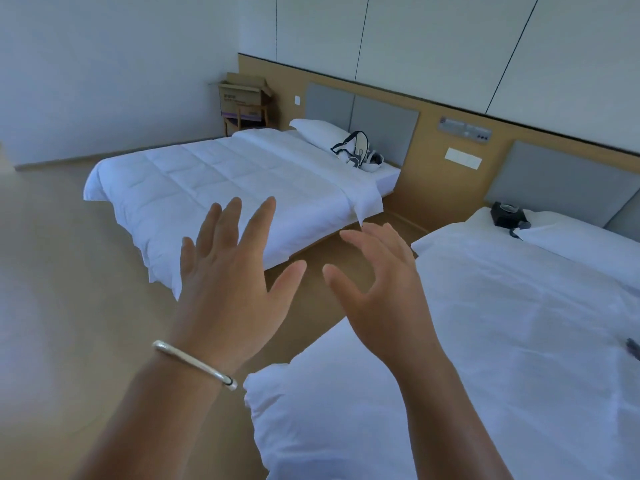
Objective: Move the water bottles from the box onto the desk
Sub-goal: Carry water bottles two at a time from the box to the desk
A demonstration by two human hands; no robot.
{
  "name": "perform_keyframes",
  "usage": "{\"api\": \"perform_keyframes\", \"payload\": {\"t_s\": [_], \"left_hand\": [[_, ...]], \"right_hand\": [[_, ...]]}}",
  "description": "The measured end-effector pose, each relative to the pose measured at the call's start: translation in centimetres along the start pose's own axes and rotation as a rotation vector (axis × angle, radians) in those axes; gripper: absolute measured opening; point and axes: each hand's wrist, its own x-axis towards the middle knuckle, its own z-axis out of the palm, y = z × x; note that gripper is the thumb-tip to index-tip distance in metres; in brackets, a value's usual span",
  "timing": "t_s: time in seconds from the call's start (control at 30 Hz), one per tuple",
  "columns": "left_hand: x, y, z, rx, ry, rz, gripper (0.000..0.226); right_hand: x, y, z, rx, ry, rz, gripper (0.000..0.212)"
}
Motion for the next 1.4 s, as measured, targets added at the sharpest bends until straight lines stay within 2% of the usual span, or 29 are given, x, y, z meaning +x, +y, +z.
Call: {"api": "perform_keyframes", "payload": {"t_s": [0.23, 0.33, 0.43, 0.63, 0.97, 1.4], "left_hand": [[9.6, -2.3, 2.6, 0.044, 0.046, -0.05, 0.078], [12.8, -4.2, 3.1, 0.045, 0.033, -0.081, 0.073], [15.4, -6.8, 3.3, 0.039, 0.024, -0.094, 0.077], [21.7, -15.8, 1.7, 0.015, 0.041, -0.069, 0.078], [33.2, -31.9, -5.4, -0.013, 0.049, 0.023, 0.077], [43.5, -48.7, -9.9, 0.017, 0.063, -0.101, 0.075]], "right_hand": [[10.4, 1.8, 4.7, 0.067, -0.077, -0.034, 0.048], [13.4, 1.9, 7.0, 0.057, -0.096, -0.04, 0.049], [15.9, 1.6, 10.2, 0.05, -0.108, -0.042, 0.049], [20.9, -2.0, 18.6, 0.008, -0.099, -0.049, 0.048], [30.0, -14.0, 33.8, -0.084, -0.072, -0.069, 0.05], [40.2, -20.7, 49.5, -0.062, -0.166, -0.056, 0.048]]}}
